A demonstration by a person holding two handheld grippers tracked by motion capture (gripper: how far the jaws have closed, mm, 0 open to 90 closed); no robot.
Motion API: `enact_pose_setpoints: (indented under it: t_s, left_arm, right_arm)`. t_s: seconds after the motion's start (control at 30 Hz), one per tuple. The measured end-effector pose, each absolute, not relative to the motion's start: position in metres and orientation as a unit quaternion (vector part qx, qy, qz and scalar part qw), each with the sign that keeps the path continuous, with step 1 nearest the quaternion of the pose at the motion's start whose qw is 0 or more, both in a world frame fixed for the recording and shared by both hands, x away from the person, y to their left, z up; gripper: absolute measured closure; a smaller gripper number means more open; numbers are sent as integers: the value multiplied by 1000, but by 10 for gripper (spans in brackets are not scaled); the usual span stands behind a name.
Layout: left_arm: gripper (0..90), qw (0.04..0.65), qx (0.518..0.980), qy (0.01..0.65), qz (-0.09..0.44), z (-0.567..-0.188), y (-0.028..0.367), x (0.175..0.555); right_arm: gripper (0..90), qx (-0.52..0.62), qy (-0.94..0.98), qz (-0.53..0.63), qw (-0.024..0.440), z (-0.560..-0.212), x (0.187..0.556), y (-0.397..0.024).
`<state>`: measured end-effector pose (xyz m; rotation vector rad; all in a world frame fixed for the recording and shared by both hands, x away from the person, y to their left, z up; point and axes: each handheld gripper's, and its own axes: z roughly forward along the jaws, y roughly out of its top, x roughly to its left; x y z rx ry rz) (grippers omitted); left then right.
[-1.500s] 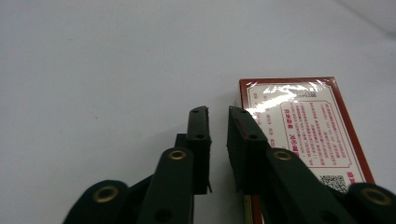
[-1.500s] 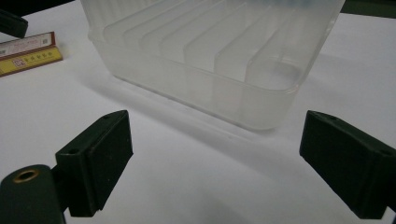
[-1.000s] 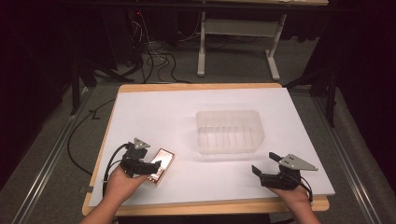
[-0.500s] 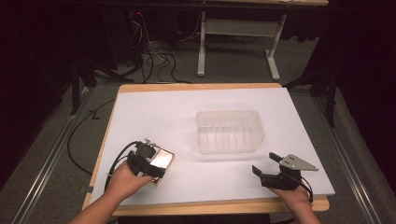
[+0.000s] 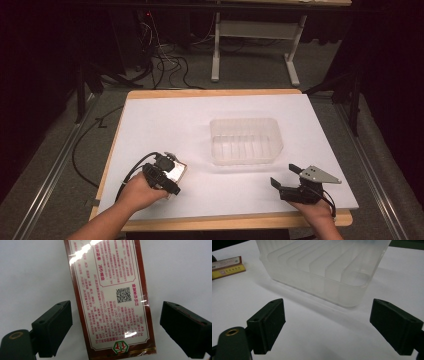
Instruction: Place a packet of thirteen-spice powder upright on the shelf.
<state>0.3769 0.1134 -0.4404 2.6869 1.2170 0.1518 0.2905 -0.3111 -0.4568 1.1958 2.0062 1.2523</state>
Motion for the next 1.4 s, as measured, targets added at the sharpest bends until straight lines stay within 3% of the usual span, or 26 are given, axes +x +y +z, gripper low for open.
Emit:
enact_pose_setpoints:
  t_s: [0.6,0.8,0.97,1.4]
  left_arm:
    - [208,47,910,413,-2,-442,114,394]
    - [250,38,912,408,-1,-446,110,392]
    - [228,35,914,404,1,-448,108,393]
    - [319,58,907,417,11,-443,120,390]
  right_arm:
    - [141,441,734,457,239,-457,290,-311]
    - [143,441,735,457,239,-458,291,-311]
    - [148,441,733,458,242,-458,291,-312]
    - [153,446,729,459,243,-458,289,-313]
